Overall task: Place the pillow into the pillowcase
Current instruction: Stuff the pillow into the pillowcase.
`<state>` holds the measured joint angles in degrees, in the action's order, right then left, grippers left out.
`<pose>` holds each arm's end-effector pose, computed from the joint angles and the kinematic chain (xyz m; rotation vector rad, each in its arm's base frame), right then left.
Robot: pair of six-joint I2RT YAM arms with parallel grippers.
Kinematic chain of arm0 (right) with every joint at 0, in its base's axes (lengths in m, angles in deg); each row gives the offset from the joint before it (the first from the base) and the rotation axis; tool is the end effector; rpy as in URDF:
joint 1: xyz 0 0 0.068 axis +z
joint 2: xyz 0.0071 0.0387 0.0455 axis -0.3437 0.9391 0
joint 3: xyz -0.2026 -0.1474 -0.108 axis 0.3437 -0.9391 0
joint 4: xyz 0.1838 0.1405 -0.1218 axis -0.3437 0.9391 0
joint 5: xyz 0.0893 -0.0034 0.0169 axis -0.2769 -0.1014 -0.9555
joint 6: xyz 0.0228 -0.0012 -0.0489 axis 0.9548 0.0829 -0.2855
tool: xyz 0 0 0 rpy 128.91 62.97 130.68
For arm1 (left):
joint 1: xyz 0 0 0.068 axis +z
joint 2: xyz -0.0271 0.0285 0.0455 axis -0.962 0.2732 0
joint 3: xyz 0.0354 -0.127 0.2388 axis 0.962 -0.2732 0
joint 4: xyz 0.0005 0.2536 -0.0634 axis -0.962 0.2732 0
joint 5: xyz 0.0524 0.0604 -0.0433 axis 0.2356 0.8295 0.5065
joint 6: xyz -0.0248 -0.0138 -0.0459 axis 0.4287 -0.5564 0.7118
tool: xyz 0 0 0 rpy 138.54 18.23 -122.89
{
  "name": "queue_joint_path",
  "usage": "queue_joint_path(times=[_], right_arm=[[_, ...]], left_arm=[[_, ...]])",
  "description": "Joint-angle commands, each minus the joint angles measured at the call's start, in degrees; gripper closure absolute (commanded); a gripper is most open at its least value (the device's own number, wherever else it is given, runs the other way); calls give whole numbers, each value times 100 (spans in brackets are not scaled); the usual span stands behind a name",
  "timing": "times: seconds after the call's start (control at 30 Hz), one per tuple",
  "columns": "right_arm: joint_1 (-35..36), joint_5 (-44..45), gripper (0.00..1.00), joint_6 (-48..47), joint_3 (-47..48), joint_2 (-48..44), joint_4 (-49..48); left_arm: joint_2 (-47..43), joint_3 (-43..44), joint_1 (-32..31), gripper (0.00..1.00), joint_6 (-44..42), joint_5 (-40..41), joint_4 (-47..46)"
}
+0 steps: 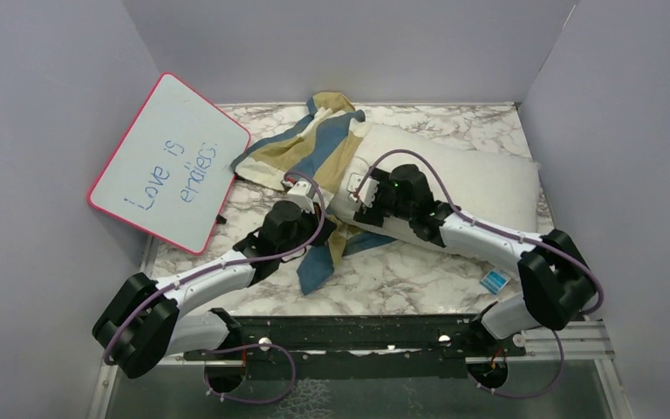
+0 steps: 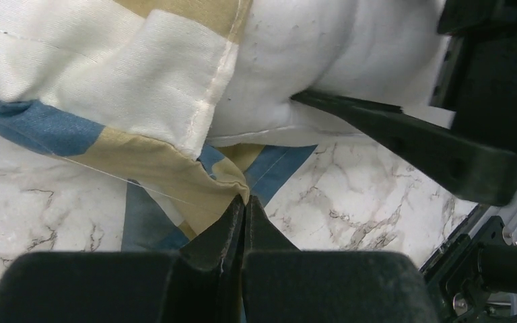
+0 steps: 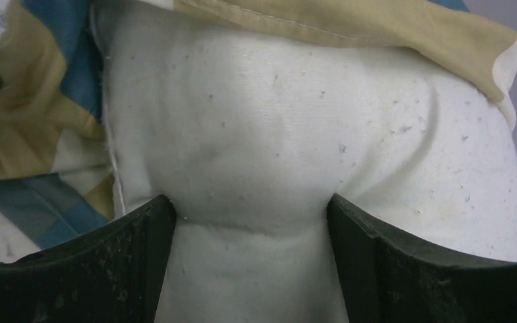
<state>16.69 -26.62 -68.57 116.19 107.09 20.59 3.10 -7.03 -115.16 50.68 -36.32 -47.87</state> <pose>0.2522 0.1979 0.2380 -1.4131 1.5020 0.1576 0.1889 -0.1660 0.2119 0.2031 2.0421 -0.8446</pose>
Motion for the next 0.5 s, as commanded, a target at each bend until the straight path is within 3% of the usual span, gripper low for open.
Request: queue_joint_path(times=[0.0, 0.1, 0.13, 0.47], right_arm=[[109, 1155, 36, -34, -268, 580, -1822], [88, 1508, 90, 678, -77, 515, -2382], [88, 1532, 98, 864, 94, 484, -2390], [-82, 1046, 99, 3151, 2028, 557, -1685]], left_arm=[[-155, 2, -56, 100, 118, 48, -315], [-266, 146, -54, 100, 82, -18, -319], [-311, 223, -59, 100, 69, -32, -318], [-138, 1249, -68, 100, -348, -1118, -710]])
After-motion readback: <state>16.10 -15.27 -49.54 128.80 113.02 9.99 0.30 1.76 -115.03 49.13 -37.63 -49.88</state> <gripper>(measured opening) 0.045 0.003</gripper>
